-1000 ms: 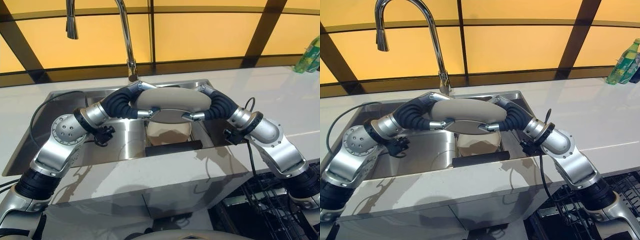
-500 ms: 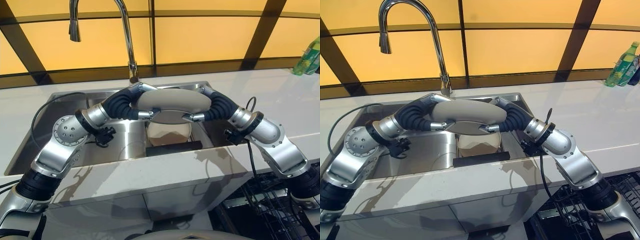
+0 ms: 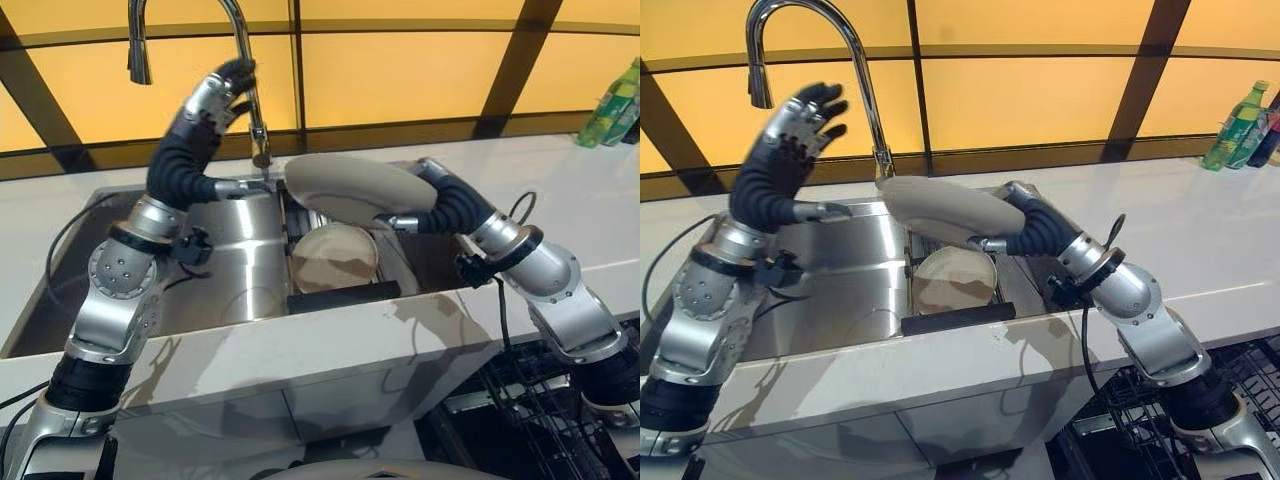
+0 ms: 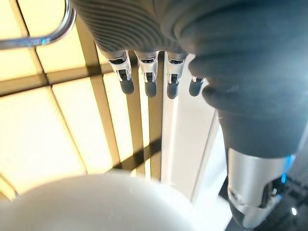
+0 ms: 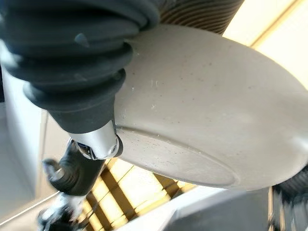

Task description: Pick up plates and place into dishwasher.

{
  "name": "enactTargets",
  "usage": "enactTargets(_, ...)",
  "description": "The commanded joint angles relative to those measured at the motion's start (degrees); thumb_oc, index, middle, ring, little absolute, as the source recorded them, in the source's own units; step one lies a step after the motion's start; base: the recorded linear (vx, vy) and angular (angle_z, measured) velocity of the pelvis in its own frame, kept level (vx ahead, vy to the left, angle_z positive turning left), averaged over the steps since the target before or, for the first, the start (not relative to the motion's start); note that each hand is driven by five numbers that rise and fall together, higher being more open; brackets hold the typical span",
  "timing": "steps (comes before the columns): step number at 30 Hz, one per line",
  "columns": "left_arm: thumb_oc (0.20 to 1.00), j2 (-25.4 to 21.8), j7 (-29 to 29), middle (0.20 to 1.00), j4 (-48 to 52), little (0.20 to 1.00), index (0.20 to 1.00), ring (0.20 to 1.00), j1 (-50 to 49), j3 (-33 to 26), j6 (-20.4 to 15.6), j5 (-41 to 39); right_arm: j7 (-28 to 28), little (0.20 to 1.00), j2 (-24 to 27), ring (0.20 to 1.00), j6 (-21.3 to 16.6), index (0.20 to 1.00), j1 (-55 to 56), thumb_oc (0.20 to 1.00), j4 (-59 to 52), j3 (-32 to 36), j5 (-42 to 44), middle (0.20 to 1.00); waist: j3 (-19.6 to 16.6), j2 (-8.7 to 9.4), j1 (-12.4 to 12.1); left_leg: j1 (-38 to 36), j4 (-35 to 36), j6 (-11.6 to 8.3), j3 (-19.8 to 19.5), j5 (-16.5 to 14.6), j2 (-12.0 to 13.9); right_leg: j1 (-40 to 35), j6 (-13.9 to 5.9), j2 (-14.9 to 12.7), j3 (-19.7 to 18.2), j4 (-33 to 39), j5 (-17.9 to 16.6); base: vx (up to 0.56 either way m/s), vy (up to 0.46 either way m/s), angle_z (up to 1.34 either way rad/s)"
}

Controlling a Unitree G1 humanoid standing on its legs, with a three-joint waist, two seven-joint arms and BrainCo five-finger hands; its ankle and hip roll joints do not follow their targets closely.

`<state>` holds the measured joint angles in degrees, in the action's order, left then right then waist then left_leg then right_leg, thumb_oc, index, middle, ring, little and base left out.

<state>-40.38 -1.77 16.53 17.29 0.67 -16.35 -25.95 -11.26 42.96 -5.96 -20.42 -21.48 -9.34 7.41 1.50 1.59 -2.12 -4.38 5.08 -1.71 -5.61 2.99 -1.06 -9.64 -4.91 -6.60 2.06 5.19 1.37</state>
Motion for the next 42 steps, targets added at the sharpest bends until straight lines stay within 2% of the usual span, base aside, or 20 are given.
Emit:
enactTargets(1,1.0,0.27,3.84,1.0,-3.09,1.0,1.0,1.0,-0.54,-3.39,-4.15,0.4,3.01,0.2,0.28,0.2,-2.33,0.2,0.88,0.2,-2.02,4.28,-0.62,0.2,-5.68,0.27,-0.15,-0.63,-2.11,-3.7,2.22,-5.98,6.34,5.86,-4.64,-3.31,-2.11,-1.49,-2.16,-0.04,-0.059,-0.1)
enactTargets(4,1.0,0.23,4.54,1.0,-3.1,1.0,1.0,1.0,-2.73,-6.1,-5.57,0.15,3.65,0.2,1.81,0.2,-2.57,0.2,3.16,0.2,-1.27,7.97,-0.39,0.2,-5.43,0.74,0.67,0.32,-4.64,-4.22,3.18,-6.43,7.0,6.41,-4.15,-2.73,-2.69,-1.82,-2.2,-0.05,-0.05,-0.12)
enactTargets(6,1.0,0.18,4.39,1.0,-3.09,1.0,1.0,1.0,-3.63,-7.43,-6.4,-0.48,4.27,0.2,3.02,0.2,-2.45,0.2,3.72,0.2,-0.6,9.69,-0.1,0.2,-4.88,1.18,0.85,1.3,-7.23,-4.63,2.27,-7.11,6.87,6.86,-3.78,-2.43,-3.4,-2.26,-2.3,-0.04,-0.01,-0.17)
enactTargets(7,1.0,0.09,4.12,1.0,-2.97,1.0,1.0,1.0,-4.1,-7.95,-6.62,-0.99,4.64,0.2,3.66,0.2,-2.17,0.2,3.86,0.2,-0.41,10.36,0.17,0.2,-4.7,1.29,0.79,1.66,-8.51,-4.83,1.45,-7.94,6.79,6.83,-3.66,-2.29,-3.72,-2.36,-2.09,-0.04,0.022,-0.17)
enactTargets(10,1.0,-0.28,2.67,1.0,-2.8,1.0,1.0,1.0,-6.47,-10.27,-7.96,-1.48,7.1,0.2,5.46,0.2,-1.27,0.2,3.35,0.2,0.23,11.53,1.22,0.2,-3.77,1.54,-0.07,2.12,-9.21,-5.18,-5.33,-8.58,6.11,8.4,-3.62,-1.54,-7.15,-3.37,-2.45,-0.07,0.078,-0.3)
enactTargets(13,1.0,-0.84,1.59,1.0,-2.77,1.0,1.0,1.0,-7.31,-11.85,-8.0,-2.47,8.06,0.2,5.76,0.2,-1.03,0.2,4.4,0.2,0.71,12.98,1.06,0.2,-3.62,0.81,0.07,0.81,-6.98,-5.03,-6.48,-8.31,5.91,8.31,-4.13,-1.52,-9.17,-3.38,-2.31,-0.03,0.209,-0.67)
enactTargets(14,1.0,-0.79,1.88,1.0,-2.89,1.0,1.0,1.0,-6.74,-12.31,-6.93,-2.11,8.0,0.2,5.52,0.2,-1.32,0.2,6.14,0.2,0.45,14.48,0.94,0.2,-3.76,0.31,1.27,0.35,-6.02,-5.03,-5.89,-8.32,6.02,8.4,-4.8,-2.34,-9.73,-3.45,-2.27,-0.03,0.217,-0.45)
enactTargets(15,1.0,-0.78,1.88,1.0,-2.99,1.0,1.0,1.0,-6.48,-12.09,-6.67,-2.01,8.02,0.2,5.3,0.2,-1.04,0.2,6.82,0.2,0.19,15.08,0.79,0.2,-3.76,0.31,1.27,0.05,-5.69,-5.07,-5.65,-8.27,6.04,8.43,-5.04,-2.6,-10.07,-3.51,-2.29,-0.03,0.293,-0.29)
enactTargets(18,1.0,-1.34,2.15,1.0,-4.61,1.0,1.0,1.0,-5.93,-12.42,-5.23,-1.31,8.77,0.2,4.48,0.2,-1.63,0.2,10.41,0.2,0.95,17.77,0.74,0.2,-3.32,0.16,3.18,-0.53,-6.11,-4.89,-5.92,-9.84,4.61,9.54,-7.08,-4.9,-12.69,-3.73,-3.5,-0.02,0.229,-0.33)
enactTargets(22,1.0,-2.26,3.91,1.0,-5.99,1.0,1.0,1.0,-5.79,-13.27,-4.48,-0.26,9.8,0.2,2.81,0.2,-2.63,0.2,12.94,0.2,2.01,19.41,0.51,0.2,-1.86,0.97,4.2,-1.21,-7.68,-3.0,-7.55,-13.36,1.35,12.23,-9.72,-8.05,-14.82,-3.17,-6.89,-0.05,0.132,-0.51)
enactTargets(25,1.0,-2.63,3.57,1.0,-6.13,1.0,1.0,1.0,-7.45,-14.97,-5.14,-0.66,10.86,0.2,1.84,0.2,-2.21,0.2,14.49,0.2,2.68,20.19,-1.32,0.2,-0.93,1.44,3.98,-1.18,-8.8,-1.91,-7.81,-14.59,-0.18,14.18,-10.09,-8.84,-13.81,-3.84,-8.55,-0.12,0.041,-0.62)
enactTargets(26,1.0,-2.71,3.87,1.0,-5.95,1.0,1.0,1.0,-8.11,-15.73,-5.19,-0.18,11.21,0.2,1.64,0.2,-2.43,0.2,14.52,0.2,3.3,20.02,-1.36,0.2,-0.59,1.46,3.77,-1.15,-8.84,-1.43,-7.15,-14.51,-0.34,15.11,-10.09,-8.7,-12.41,-5.65,-8.09,-0.19,0.031,-0.67)
enactTargets(29,1.0,-2.67,4.23,1.0,-5.84,1.0,1.0,1.0,-8.64,-16.97,-5.09,0.49,12.24,0.2,1.55,0.2,-1.78,0.2,14.74,0.2,4.12,20.17,-1.18,0.2,-0.12,0.74,3.66,0.1,-9.43,-0.36,-4.95,-13.23,-0.35,15.83,-9.27,-6.43,-11.21,-12.16,-3.89,-0.2,0.051,-0.58)
enactTargets(30,1.0,-2.65,4.24,1.0,-5.82,1.0,1.0,1.0,-8.64,-16.96,-5.08,0.51,12.25,0.2,1.56,0.2,-1.77,0.2,14.75,0.2,4.11,20.17,-1.18,0.2,-0.13,0.72,3.59,0.11,-9.47,-0.38,-4.88,-13.29,-0.31,16.01,-9.24,-6.36,-11.31,-12.47,-3.71,-0.16,0.042,-0.37)
enactTargets(32,1.0,-2.07,4.88,1.0,-5.78,1.0,1.0,1.0,-9.37,-18.16,-5.4,1.86,12.52,0.2,1.21,0.2,-2.88,0.2,17.38,0.2,4.77,22.14,-1.37,0.2,0.15,-0.05,3.76,1.41,-10.15,0.7,-3.55,-11.86,-0.24,16.31,-7.52,-4.25,-9.66,-17.92,-1.25,-0.17,0.013,-0.29)
enactTargets(36,1.0,-1.91,4.51,1.0,-5.42,1.0,1.0,1.0,-11.19,-21.11,-5.38,2.49,13.43,0.2,-0.24,0.2,-3.52,0.2,21.5,0.2,5.15,25.26,-1.56,0.2,0.1,0.09,2.74,3.55,-11.56,1.83,-2.47,-10.9,-0.73,16.45,-5.37,-3.15,-6.71,-23.59,-0.95,-0.14,-0.07,-0.36)
enactTargets(38,1.0,-2.15,4.43,1.0,-6.01,1.0,1.0,1.0,-11.52,-21.98,-5.36,2.51,14.65,0.2,-0.69,0.2,-3.1,0.2,22.29,0.2,6.11,25.94,-1.86,0.2,-0.06,0.13,2.11,4.11,-11.76,2.28,-2.17,-10.81,-0.85,15.43,-4.66,-2.81,-5.42,-24.74,0.4,-0.1,-0.154,-0.4)
enactTargets(39,1.0,-2.49,4.48,1.0,-6.28,1.0,1.0,1.0,-11.29,-22.12,-5.16,2.49,15.39,0.2,-0.74,0.2,-2.85,0.2,22.38,0.2,6.64,26.04,-2.01,0.2,0.03,0.29,1.78,4.76,-11.96,2.26,-1.91,-9.91,-0.97,15.29,-4.47,-2.86,-4.95,-24.46,-0.31,-0.1,-0.189,-0.4)
enactTargets(41,1.0,-3.37,4.73,1.0,-6.66,1.0,1.0,1.0,-11.06,-22.38,-4.56,2.38,16.66,0.2,-1.03,0.2,-2.45,0.2,22.45,0.2,7.59,26.26,-2.12,0.2,-0.12,0.73,1.21,5.39,-12.1,1.74,-1.76,-9.33,-0.96,13.95,-4.4,-3.32,-4.11,-21.63,-0.08,-0.1,-0.227,-0.26)
enactTargets(42,1.0,-3.75,4.94,1.0,-6.42,1.0,1.0,1.0,-10.78,-22.34,-3.73,2.58,17.52,0.2,-1.43,0.2,-2.0,0.2,22.48,0.2,8.16,26.3,-2.43,0.2,-0.2,0.73,1.06,5.73,-11.95,1.34,-1.66,-8.83,-0.66,13.0,-4.51,-3.13,-3.8,-19.31,1.29,-0.08,-0.263,-0.16)
